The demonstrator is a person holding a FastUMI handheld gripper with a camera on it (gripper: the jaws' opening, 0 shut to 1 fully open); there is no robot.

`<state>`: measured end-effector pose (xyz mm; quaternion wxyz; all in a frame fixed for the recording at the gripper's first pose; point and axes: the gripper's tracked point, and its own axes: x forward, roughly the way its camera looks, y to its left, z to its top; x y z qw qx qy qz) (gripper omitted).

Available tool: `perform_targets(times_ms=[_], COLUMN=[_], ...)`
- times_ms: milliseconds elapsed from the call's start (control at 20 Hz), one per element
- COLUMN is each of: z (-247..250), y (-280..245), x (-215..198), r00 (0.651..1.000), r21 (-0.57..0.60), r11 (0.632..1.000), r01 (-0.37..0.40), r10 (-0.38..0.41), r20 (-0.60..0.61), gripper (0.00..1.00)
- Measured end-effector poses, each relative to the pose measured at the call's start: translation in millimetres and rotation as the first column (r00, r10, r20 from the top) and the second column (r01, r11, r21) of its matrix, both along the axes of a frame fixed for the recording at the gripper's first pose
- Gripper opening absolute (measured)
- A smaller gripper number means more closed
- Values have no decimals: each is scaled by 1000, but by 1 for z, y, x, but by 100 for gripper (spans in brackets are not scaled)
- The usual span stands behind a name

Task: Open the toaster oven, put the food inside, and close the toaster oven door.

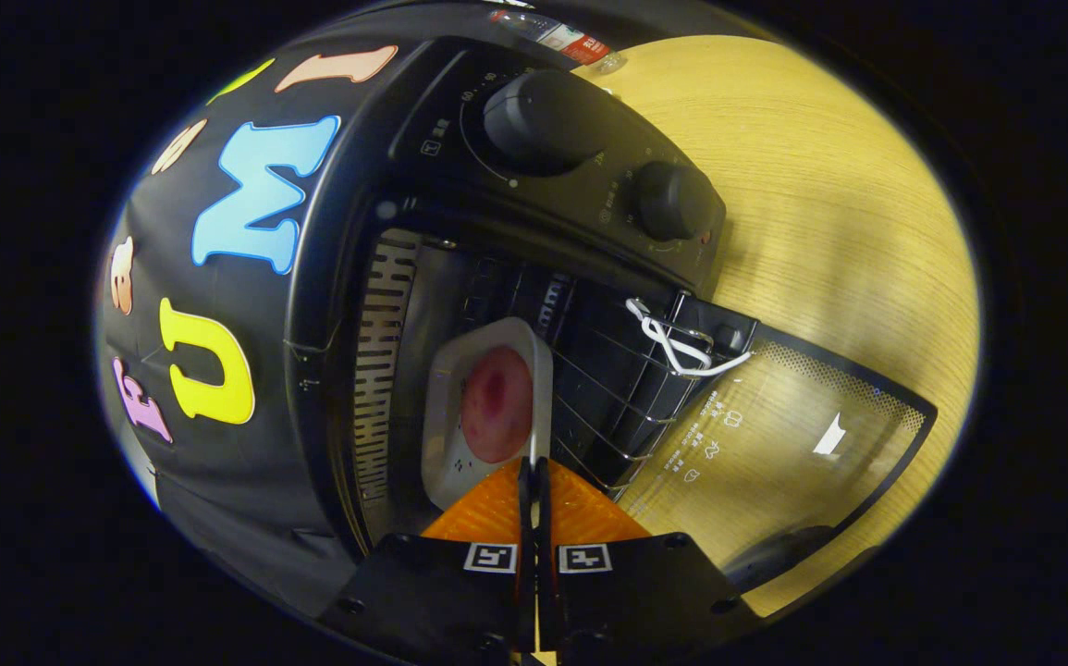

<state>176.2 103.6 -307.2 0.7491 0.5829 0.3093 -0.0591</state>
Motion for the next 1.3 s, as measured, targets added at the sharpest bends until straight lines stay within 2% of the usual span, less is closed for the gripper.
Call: perform_targets(times_ms=[100, 150, 250, 350, 550, 600, 850, 1100, 1300], z=[3, 5, 5, 7, 11, 12, 25, 34, 45], y=[2, 1, 6, 12, 24, 28, 42, 50, 71], x=[5, 6, 6, 4, -5, -6, -28, -58, -96], r00=[1000, 1000, 1000, 1000, 1000, 999, 996, 989, 952], r21=[11, 12, 22, 41, 60, 65, 87, 79, 39], r11=[1000, 1000, 1000, 999, 998, 997, 993, 986, 952], r01=[20, 25, 20, 8, -18, -29, -85, -150, -304], r10=[-20, -25, -20, -9, 17, 28, 82, 148, 303], r20=[12, 11, 17, 16, 17, 24, 32, 28, 43], gripper=[2, 5, 10, 11, 32, 32, 99, 98, 98])
